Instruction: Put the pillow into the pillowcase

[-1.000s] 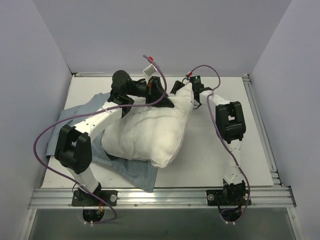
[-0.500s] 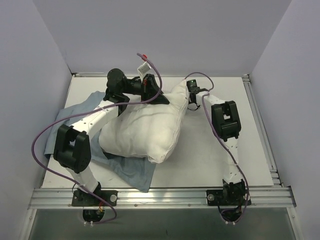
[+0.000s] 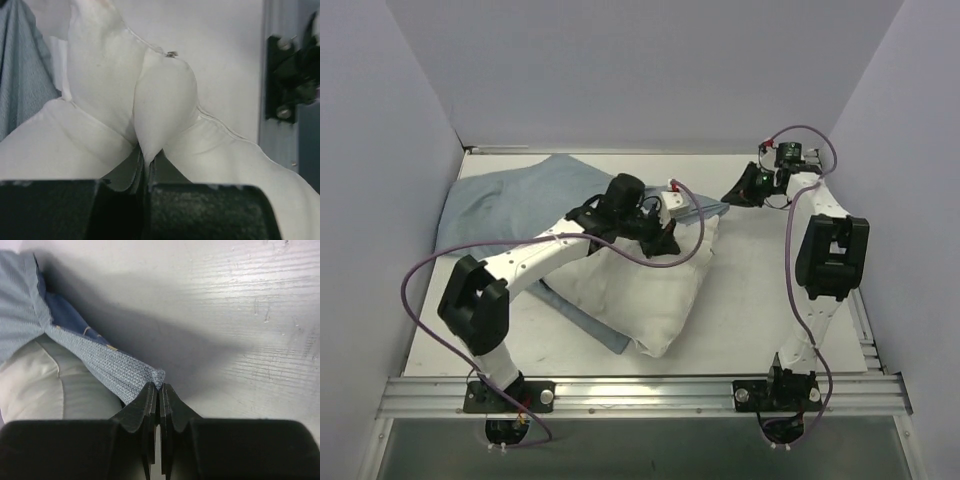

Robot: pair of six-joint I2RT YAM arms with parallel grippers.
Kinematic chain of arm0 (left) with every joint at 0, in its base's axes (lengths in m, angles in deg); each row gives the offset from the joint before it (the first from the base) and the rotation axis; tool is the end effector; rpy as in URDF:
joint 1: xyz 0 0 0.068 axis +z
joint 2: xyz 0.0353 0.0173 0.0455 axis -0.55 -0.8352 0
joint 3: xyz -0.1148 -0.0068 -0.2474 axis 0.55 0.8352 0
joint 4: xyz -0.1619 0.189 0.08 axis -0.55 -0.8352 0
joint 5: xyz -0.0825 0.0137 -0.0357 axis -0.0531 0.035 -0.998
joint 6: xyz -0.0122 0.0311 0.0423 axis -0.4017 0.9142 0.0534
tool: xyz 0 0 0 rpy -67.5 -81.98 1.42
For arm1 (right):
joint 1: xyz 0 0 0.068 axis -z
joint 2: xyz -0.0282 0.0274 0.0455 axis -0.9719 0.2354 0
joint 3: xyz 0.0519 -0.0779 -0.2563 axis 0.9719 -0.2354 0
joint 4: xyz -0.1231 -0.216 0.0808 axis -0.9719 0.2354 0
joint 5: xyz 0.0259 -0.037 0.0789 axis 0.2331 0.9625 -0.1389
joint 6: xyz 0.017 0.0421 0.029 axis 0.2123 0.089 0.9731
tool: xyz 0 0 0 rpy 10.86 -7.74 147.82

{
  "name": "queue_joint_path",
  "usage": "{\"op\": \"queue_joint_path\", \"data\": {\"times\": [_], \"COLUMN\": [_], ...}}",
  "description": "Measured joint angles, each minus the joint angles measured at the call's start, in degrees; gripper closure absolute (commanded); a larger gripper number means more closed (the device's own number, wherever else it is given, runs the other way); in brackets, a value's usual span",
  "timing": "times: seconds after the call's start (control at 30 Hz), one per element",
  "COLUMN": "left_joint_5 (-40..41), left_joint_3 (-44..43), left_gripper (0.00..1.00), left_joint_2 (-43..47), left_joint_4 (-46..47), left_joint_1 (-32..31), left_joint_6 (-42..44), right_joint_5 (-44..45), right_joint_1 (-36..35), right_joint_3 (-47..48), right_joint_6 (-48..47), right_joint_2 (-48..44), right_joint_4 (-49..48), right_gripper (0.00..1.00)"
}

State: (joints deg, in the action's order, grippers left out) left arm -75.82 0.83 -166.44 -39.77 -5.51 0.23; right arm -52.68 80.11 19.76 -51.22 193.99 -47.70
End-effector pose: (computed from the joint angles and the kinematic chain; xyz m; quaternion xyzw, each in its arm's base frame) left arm 0.2871 -0.2628 0.2992 0.4741 0.6796 -0.4365 0.3503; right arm 0.4616 -0.0062 0.2201 0.0543 0.8704 0.3828 0.3049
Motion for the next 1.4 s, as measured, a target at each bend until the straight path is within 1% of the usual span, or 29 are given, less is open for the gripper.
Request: {"op": "queue_joint_path", "data": {"times": [0.07,0.17,0.23,0.27,0.3,0.33,0.37,0.4,0.43,0.47,0.57,0.6,0.63,0.7,0.73,0.77,0.8,0.83,0.87,0.93,0.97,1.0,1.03,1.13,1.2,1.23,1.27,1.33,1.4], "left_joint_5": [8.7,21.1,26.3,28.0,29.0,29.6,29.8,30.0,30.4,31.0,34.4,36.0,37.5,39.9,40.6,41.3,42.1,43.0,43.9,45.1,45.2,45.0,44.3,43.2,42.0,40.8,39.4,36.9,35.7], "left_joint_3": [-2.6,-5.8,-7.1,-7.7,-8.3,-9.0,-9.9,-11.5,-13.2,-15.1,-22.8,-25.6,-28.3,-32.0,-33.1,-33.6,-33.7,-33.3,-31.9,-27.2,-24.0,-20.2,-17.4,-14.8,-17.4,-19.8,-22.7,-29.8,-34.1], "left_gripper": [1.0,1.0,0.88,0.77,0.62,0.52,0.42,0.37,0.3,0.26,0.19,0.17,0.17,0.23,0.33,0.47,0.53,0.57,0.63,0.68,0.71,0.79,0.81,0.8,0.8,0.76,0.7,0.49,0.34], "left_joint_2": [-2.1,-6.5,-9.0,-10.0,-10.8,-11.2,-11.3,-11.3,-11.3,-11.3,-11.1,-11.0,-10.8,-10.1,-9.5,-9.0,-8.5,-8.3,-8.1,-8.0,-8.0,-8.3,-9.0,-12.9,-15.4,-16.7,-18.0,-20.6,-21.3], "left_joint_4": [-5.5,-10.2,-12.1,-13.1,-14.1,-15.2,-16.6,-18.6,-20.5,-22.0,-27.1,-28.3,-29.2,-29.6,-30.0,-30.3,-30.7,-31.1,-31.0,-31.9,-32.2,-33.6,-34.9,-36.8,-37.9,-38.4,-38.8,-38.7,-37.7], "left_joint_1": [-3.7,-5.6,-5.7,-5.7,-5.7,-5.7,-5.7,-5.7,-5.7,-5.7,-5.4,-5.1,-4.7,-2.5,-0.7,1.6,4.1,7.3,9.6,13.3,14.0,13.9,12.9,6.6,0.8,-2.3,-5.2,-10.9,-14.5], "left_joint_6": [5.2,10.1,11.4,12.0,12.5,13.0,13.1,12.8,12.5,12.0,10.4,10.3,10.4,10.7,11.1,11.4,11.9,13.4,14.8,17.8,19.0,19.8,20.1,19.0,15.8,13.8,11.8,7.3,4.1], "right_joint_5": [0.2,0.3,0.0,-0.2,-0.5,-0.8,-1.1,-1.6,-2.3,-3.1,-5.6,-6.4,-7.2,-8.3,-9.0,-9.9,-10.6,-11.6,-12.7,-14.4,-15.1,-15.6,-15.7,-15.7,-15.3,-15.1,-14.8,-14.1,-13.2], "right_joint_1": [0.0,-0.5,-0.7,-0.8,-0.9,-1.0,-1.0,-0.8,-0.4,0.1,3.5,5.1,6.9,10.1,11.4,12.0,12.0,11.4,10.3,8.3,7.3,6.3,5.8,6.9,9.3,10.9,12.7,16.1,19.0], "right_joint_3": [1.1,2.1,2.4,2.8,3.3,4.0,4.7,5.0,5.0,5.0,1.2,-0.8,-2.9,-6.4,-7.8,-9.1,-10.2,-11.3,-13.0,-16.3,-18.2,-19.8,-21.3,-23.3,-22.6,-21.7,-20.6,-16.6,-12.6], "right_joint_6": [-1.8,-3.9,-4.5,-4.7,-4.9,-5.0,-5.2,-5.3,-5.3,-5.4,-4.6,-4.1,-3.7,-3.4,-3.4,-3.7,-4.2,-4.9,-5.9,-7.6,-8.6,-9.5,-10.4,-13.6,-15.9,-17.0,-18.2,-20.6,-23.1], "right_joint_2": [-0.9,-0.9,-0.9,-0.8,-0.5,-0.1,0.2,0.4,0.4,0.3,-1.9,-3.3,-5.1,-8.8,-10.7,-12.6,-14.2,-15.7,-17.3,-19.1,-19.5,-19.6,-19.5,-19.2,-19.0,-19.0,-19.0,-18.8,-18.7], "right_joint_4": [1.2,2.9,4.3,4.8,5.4,6.1,7.0,7.6,8.3,9.1,10.0,10.4,11.0,13.1,14.2,15.1,16.6,17.8,18.9,20.7,21.5,22.8,23.8,27.8,30.0,31.2,32.4,35.3,36.9], "right_gripper": [1.0,1.0,1.0,1.0,0.79,0.64,0.53,0.34,0.26,0.17,0.09,0.05,0.05,0.05,0.05,0.05,0.05,0.05,0.05,0.05,0.05,0.05,0.05,0.06,0.09,0.1,0.1,0.09,0.05]}}
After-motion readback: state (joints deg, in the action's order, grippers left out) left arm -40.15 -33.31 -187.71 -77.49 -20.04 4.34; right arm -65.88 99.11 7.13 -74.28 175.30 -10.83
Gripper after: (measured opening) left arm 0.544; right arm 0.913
